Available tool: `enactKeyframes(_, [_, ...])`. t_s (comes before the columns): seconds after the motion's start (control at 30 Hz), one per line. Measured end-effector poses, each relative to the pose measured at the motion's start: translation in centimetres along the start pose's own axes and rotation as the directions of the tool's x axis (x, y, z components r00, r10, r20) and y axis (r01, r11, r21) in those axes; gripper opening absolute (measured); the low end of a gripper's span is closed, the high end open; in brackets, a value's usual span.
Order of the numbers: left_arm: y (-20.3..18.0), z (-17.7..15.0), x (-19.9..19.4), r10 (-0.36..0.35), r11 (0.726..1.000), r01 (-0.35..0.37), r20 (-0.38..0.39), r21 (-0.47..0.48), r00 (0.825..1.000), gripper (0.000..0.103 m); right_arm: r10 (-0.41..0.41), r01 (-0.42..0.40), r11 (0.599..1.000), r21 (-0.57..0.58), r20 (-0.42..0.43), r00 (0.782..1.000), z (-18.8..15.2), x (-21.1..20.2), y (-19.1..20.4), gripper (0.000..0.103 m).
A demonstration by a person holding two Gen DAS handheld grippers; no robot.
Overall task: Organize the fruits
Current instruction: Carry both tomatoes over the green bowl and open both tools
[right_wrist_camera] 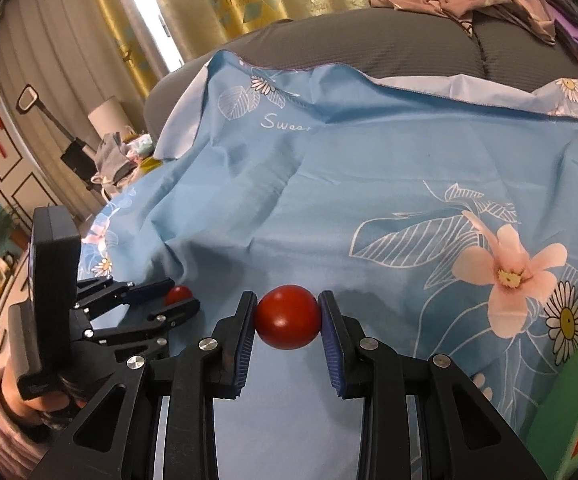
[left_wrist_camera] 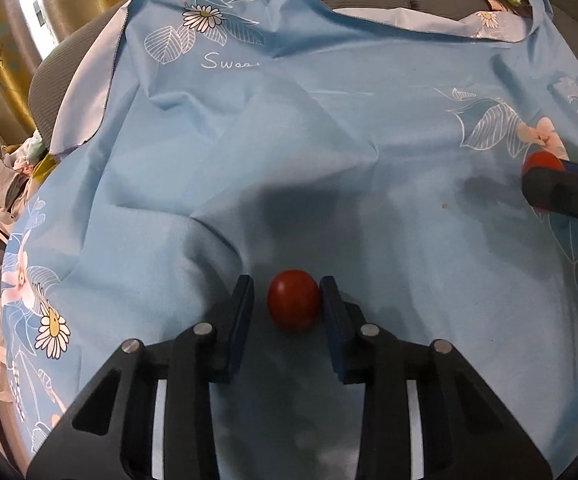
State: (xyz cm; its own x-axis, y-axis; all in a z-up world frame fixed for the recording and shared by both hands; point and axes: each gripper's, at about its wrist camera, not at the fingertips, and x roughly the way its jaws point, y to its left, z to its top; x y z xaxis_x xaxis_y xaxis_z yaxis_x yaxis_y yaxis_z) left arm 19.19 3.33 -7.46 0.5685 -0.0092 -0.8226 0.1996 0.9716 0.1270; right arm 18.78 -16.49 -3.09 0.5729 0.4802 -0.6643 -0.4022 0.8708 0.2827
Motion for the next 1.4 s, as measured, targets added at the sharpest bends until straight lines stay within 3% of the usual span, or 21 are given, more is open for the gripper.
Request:
enactKeyframes(0.13, [0.0, -0.1, 0.0, -0.010, 1.000, 0.010, -0.003, 0.001, 1.000, 0.025, -0.003, 0.003, 1.000, -0.004, -0.001, 1.000, -0.1, 0.0, 0.1, 0.033])
enactKeyframes(0.4, [-0.1, 0.0, -1.0, -0.025, 1.000, 0.026, 0.010, -0.018, 1.000, 0.025, -0.005, 0.005, 1.000, -0.004, 0.007, 1.000, -0.2, -0.2, 0.4, 0.033])
enactKeyframes(0.7, [-2.8, 0.7, -6.0, -0.078, 0.997, 0.076, 0.093, 0.023, 0.993, 0.025, 0.001, -0.002, 1.000, 0.006, 0.057, 0.998, -1.0, -3.8, 0.5, 0.033])
enactKeyframes(0.83, [-6.6, 1.4, -8.7, -0.151, 0.986, 0.140, 0.127, 0.091, 0.980, 0.025, -0.024, 0.017, 0.998, 0.056, 0.116, 0.993, -1.8, -7.3, -0.6, 0.033])
enactKeyframes(1.03, [-15.1, 3.0, -11.6, -0.306, 0.938, 0.274, 0.140, 0.212, 0.942, 0.025, -0.188, 0.162, 0.974, 0.158, 0.169, 0.967, -5.0, -14.3, -4.8, 0.033])
enactKeyframes(1.2, [-22.2, 4.5, -11.3, -0.392, 0.894, 0.357, 0.088, 0.273, 0.916, 0.026, -0.334, 0.307, 0.925, 0.223, 0.093, 0.938, -7.4, -17.9, -9.2, 0.033])
enactKeyframes(1.33, [-26.4, 5.3, -10.4, -0.370, 0.888, 0.339, 0.045, 0.310, 0.928, 0.027, -0.369, 0.355, 0.901, 0.248, 0.010, 0.929, -8.3, -18.2, -12.0, 0.033])
enactKeyframes(1.4, [-27.1, 5.7, -10.4, -0.358, 0.891, 0.330, 0.035, 0.311, 0.933, 0.034, -0.384, 0.376, 0.889, 0.260, -0.022, 0.923, -8.5, -18.2, -12.8, 0.033])
